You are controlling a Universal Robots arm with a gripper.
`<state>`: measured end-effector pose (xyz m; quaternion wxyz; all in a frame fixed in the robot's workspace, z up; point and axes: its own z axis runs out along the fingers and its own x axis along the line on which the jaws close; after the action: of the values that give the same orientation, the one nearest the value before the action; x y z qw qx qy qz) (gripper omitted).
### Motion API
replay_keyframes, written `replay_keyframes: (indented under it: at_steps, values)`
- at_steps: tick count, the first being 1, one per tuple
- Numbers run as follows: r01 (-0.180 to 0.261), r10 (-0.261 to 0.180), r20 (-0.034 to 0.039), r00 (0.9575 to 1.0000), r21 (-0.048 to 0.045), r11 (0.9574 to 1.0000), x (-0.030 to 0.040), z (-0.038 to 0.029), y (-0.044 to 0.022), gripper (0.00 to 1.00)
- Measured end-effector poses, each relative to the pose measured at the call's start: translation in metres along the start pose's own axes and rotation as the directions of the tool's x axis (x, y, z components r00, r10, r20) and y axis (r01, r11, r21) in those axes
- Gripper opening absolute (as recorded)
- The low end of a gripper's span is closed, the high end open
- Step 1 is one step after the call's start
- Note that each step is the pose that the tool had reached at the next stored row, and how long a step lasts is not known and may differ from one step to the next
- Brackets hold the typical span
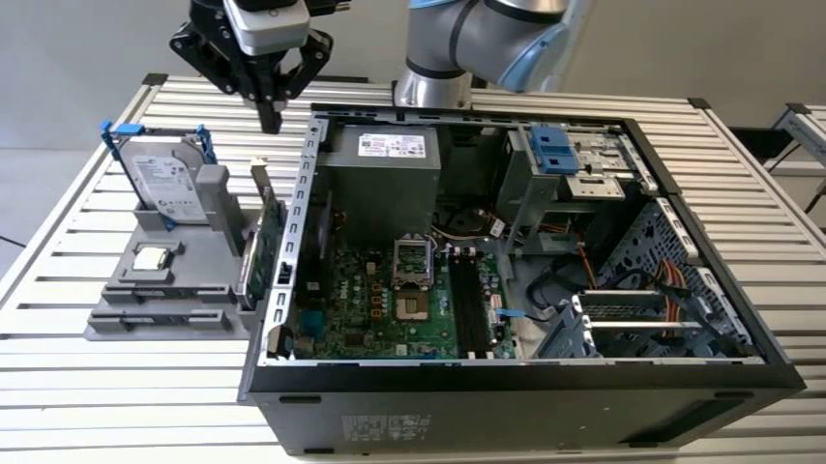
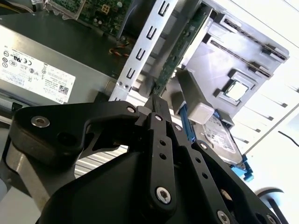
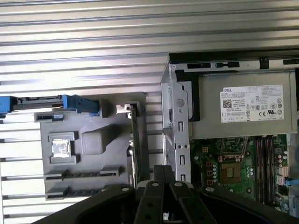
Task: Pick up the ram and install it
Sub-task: 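Reach for the ram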
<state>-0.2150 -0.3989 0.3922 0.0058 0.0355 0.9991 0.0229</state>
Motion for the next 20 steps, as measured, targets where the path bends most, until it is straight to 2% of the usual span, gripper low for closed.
replay_keyframes:
  at_steps: [20]
  values:
    - [0.000, 0.000, -0.0010, 1.0000, 0.0001, 1.0000, 0.0105, -0.0001, -0.0007, 0.00]
